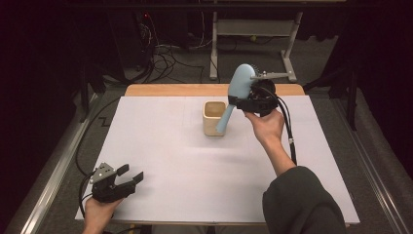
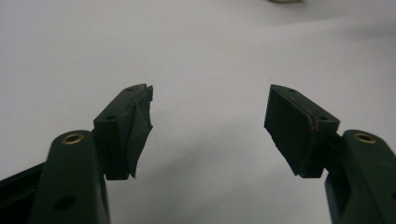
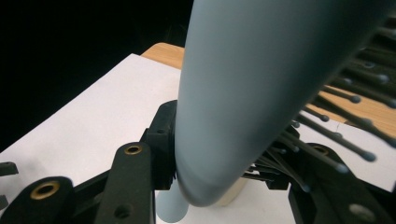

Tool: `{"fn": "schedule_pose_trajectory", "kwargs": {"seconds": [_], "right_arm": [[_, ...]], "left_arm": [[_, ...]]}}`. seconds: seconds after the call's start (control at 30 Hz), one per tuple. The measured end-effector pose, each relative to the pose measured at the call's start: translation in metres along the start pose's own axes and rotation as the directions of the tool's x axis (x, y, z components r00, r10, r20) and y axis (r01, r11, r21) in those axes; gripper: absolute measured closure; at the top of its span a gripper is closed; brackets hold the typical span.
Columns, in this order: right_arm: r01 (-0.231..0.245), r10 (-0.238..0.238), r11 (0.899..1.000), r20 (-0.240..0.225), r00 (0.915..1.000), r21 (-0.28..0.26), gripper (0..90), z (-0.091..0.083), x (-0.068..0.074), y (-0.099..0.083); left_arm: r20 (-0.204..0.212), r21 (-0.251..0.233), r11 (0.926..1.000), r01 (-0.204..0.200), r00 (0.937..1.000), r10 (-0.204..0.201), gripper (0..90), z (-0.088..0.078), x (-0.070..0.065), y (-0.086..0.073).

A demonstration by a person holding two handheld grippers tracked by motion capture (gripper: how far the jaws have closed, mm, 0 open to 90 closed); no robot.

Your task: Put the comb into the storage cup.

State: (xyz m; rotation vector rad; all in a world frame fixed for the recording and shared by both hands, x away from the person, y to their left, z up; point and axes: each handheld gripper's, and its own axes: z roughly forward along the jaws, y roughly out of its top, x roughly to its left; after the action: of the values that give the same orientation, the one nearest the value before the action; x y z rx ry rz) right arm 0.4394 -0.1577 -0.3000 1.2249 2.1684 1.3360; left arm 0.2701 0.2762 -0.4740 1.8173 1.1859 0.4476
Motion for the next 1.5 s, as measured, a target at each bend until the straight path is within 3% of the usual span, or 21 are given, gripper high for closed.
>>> {"fn": "schedule_pose_trajectory", "kwargs": {"seconds": [0.43,0.97,1.5], "right_arm": [[-0.033,0.034,0.999,0.017,0.9993,-0.008,57.0,0.008,-0.008,0.005],[-0.021,0.021,1.000,0.028,0.9994,-0.020,57.0,0.010,-0.004,0.023],[-0.028,0.031,0.999,0.073,0.9968,-0.044,56.9,0.018,-0.007,0.037]], "left_arm": [[0.004,0.008,1.0000,0.004,1.0000,-0.004,32.5,0.001,0.002,0.001],[0.009,0.000,0.9999,0.014,0.9999,-0.014,32.4,0.000,0.003,0.001],[0.006,-0.002,0.9999,0.012,0.9999,-0.012,32.5,-0.001,0.003,0.001]]}}
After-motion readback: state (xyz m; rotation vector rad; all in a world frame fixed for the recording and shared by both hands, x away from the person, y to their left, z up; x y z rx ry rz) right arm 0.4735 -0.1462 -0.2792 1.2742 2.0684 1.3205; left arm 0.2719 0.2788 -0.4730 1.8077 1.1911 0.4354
